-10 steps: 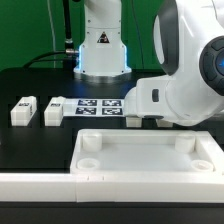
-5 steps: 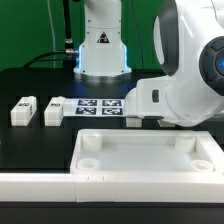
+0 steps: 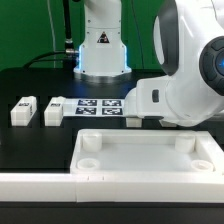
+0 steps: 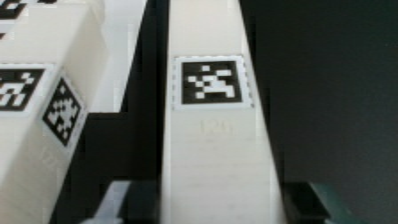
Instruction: Assemble desk
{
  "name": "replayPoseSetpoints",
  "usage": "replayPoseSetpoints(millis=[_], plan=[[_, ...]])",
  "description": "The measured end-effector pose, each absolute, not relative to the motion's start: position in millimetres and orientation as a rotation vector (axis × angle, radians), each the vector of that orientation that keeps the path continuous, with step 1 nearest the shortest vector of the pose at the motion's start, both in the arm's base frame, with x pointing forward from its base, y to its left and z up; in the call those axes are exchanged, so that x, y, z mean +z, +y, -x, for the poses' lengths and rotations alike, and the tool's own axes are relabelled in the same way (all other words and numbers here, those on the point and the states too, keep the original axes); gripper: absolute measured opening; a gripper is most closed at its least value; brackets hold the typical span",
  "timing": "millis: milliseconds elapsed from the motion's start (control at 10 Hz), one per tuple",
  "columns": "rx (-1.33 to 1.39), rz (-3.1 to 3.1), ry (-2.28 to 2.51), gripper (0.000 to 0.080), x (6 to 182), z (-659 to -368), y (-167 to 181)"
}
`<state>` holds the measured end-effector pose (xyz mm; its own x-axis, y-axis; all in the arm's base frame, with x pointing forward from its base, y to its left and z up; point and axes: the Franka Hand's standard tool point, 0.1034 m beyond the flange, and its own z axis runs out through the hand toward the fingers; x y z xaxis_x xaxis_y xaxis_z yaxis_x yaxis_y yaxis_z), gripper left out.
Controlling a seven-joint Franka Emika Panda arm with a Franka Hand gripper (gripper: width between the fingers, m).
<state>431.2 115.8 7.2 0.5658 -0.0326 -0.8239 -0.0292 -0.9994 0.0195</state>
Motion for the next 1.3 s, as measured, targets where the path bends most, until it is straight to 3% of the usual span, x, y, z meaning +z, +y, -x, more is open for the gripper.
replayPoseSetpoints(millis=[300, 600, 800, 1300], plan=[[-1.468, -2.776, -0.051, 0.0288, 11.2, -433.4, 114.5], [-1.364, -2.875, -0.073, 0.0289, 81.5, -473.8, 100.1], [-1.191, -2.967, -0.068, 0.0289, 117.6, -498.1, 96.9], [-0.654, -3.148, -0.080, 0.0290, 117.4, -524.6, 100.8]])
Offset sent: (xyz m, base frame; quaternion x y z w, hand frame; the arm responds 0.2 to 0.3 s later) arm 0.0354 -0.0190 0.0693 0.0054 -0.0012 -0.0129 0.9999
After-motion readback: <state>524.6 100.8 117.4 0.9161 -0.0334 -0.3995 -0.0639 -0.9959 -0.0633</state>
